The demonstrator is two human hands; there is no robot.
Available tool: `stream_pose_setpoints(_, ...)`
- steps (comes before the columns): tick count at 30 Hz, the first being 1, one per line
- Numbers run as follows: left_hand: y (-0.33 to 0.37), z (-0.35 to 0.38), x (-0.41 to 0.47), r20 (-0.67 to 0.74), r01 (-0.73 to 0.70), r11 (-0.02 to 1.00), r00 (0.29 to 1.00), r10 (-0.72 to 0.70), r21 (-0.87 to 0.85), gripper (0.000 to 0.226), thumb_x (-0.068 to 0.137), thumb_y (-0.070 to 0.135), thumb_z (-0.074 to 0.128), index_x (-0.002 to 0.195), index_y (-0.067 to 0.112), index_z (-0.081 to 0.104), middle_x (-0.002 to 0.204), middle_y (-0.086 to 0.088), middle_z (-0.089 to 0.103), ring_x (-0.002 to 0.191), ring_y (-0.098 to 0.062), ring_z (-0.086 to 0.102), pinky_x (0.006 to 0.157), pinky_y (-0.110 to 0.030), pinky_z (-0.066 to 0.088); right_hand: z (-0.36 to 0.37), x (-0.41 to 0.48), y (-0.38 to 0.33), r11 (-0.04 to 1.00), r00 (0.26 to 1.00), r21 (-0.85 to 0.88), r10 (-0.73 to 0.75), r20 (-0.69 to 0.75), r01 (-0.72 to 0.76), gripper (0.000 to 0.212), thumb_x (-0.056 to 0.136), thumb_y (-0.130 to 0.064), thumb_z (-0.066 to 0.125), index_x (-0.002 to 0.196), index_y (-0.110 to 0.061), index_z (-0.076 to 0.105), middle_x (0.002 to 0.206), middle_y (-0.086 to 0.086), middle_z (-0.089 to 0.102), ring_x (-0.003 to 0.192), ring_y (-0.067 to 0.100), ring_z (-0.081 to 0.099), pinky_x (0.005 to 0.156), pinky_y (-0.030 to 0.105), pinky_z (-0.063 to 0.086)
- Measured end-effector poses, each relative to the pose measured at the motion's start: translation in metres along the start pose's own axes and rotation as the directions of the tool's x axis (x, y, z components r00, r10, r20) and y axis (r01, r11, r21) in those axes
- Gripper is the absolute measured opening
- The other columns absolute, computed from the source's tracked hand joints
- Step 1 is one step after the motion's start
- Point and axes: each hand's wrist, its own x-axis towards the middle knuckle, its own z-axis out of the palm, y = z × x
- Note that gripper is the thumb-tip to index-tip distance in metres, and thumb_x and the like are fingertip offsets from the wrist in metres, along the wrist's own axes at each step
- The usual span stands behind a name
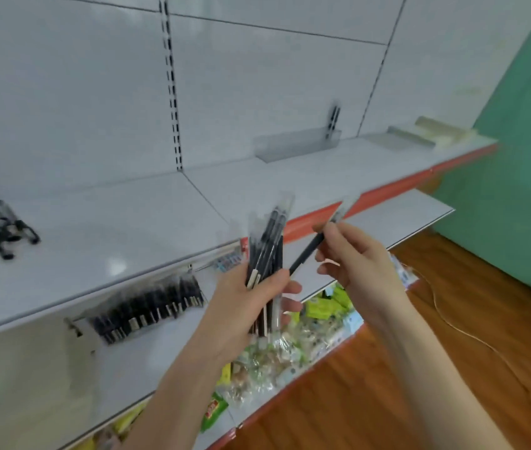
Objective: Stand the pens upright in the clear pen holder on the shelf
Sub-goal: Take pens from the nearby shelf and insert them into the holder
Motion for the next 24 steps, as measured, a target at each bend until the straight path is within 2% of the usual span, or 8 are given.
stream_pose_setpoints(2,-0.004,0.02,0.015,0.009,-0.011,1.0,1.0,0.011,0.029,0.012,0.086,0.01,0.06,0.094,0.001,0.058,0.066,-0.006,0.068,0.049,-0.016,0.06,0.049,-0.028,0.051,-0.025,0.011,-0.001,1.0,1.0,-0.003,0.009,-0.02,-0.009,0.013,0.087,-0.018,0.055,0.084,-0.012,0.066,0.073,0.003,0.061,0.063,0.007,0.06,0.055,0.017,0.05)
stream_pose_setpoints(5,-0.008,0.046,0.045,0.028,-0.003,0.999,1.0,0.002,0.051,0.01,0.086,0.009,0.06,0.087,-0.001,0.057,0.062,-0.005,0.064,0.044,-0.015,0.053,0.045,-0.024,0.045,-0.059,0.036,-0.003,0.998,0.99,0.054,-0.024,-0.137,0.032,0.013,0.086,-0.017,0.057,0.097,-0.009,0.058,0.073,0.001,0.068,0.065,0.011,0.065,0.059,0.021,0.054)
stream_pose_setpoints(9,-0.013,0.077,0.1,0.026,0.031,0.998,0.999,-0.032,0.054,0.007,0.087,0.008,0.06,0.088,0.002,0.057,0.067,-0.009,0.066,0.044,-0.015,0.053,0.044,-0.023,0.044,-0.099,0.082,-0.004,0.99,0.959,0.039,-0.122,-0.256,0.136,0.011,0.086,-0.014,0.058,0.095,-0.02,0.056,0.066,-0.001,0.07,0.062,0.013,0.067,0.062,0.022,0.056)
stream_pose_setpoints(13,-0.011,0.105,0.171,0.009,0.017,1.0,1.0,-0.017,-0.019,0.009,0.086,0.011,0.06,0.092,0.003,0.06,0.078,-0.011,0.07,0.046,-0.013,0.057,0.043,-0.021,0.046,-0.146,0.153,-0.009,0.985,0.941,0.015,-0.159,-0.298,0.171,0.011,0.086,-0.014,0.061,0.095,-0.018,0.057,0.072,0.005,0.07,0.065,0.019,0.068,0.064,0.024,0.056)
stream_pose_setpoints(16,0.001,0.121,0.228,-0.091,-0.032,0.991,0.996,0.02,-0.127,0.008,0.087,0.01,0.059,0.082,0.005,0.059,0.069,-0.009,0.068,0.04,-0.012,0.053,0.039,-0.02,0.043,-0.184,0.228,-0.024,0.984,0.92,0.003,-0.166,-0.356,0.178,0.017,0.086,-0.014,0.06,0.101,-0.012,0.052,0.075,0.003,0.069,0.064,0.016,0.069,0.061,0.022,0.055)
stream_pose_setpoints(18,0.01,0.128,0.261,-0.158,-0.057,0.98,0.987,0.027,-0.191,0.008,0.088,0.011,0.058,0.082,0.006,0.058,0.064,-0.006,0.065,0.041,-0.012,0.052,0.039,-0.021,0.041,-0.201,0.275,-0.031,0.981,0.908,-0.073,-0.194,-0.371,0.18,0.022,0.086,-0.014,0.061,0.104,-0.01,0.049,0.078,0.004,0.067,0.06,0.013,0.069,0.06,0.021,0.054)
stream_pose_setpoints(21,0.022,0.134,0.301,-0.228,-0.118,0.956,0.972,0.056,-0.27,0.004,0.088,0.009,0.058,0.086,0.006,0.057,0.062,-0.004,0.064,0.043,-0.01,0.054,0.043,-0.019,0.047,-0.217,0.339,-0.034,0.956,0.893,-0.193,-0.279,-0.352,0.222,0.026,0.086,-0.014,0.061,0.108,-0.012,0.047,0.078,0.004,0.066,0.058,0.009,0.068,0.061,0.021,0.056)
stream_pose_setpoints(24,0.03,0.139,0.329,-0.314,-0.172,0.945,0.946,0.079,-0.279,0.003,0.089,0.01,0.058,0.087,0.007,0.058,0.06,-0.001,0.065,0.044,-0.009,0.056,0.046,-0.019,0.05,-0.221,0.391,-0.029,0.928,0.894,-0.276,-0.332,-0.301,0.251,0.024,0.086,-0.013,0.06,0.105,-0.018,0.047,0.078,0.006,0.064,0.055,0.009,0.067,0.061,0.023,0.056)
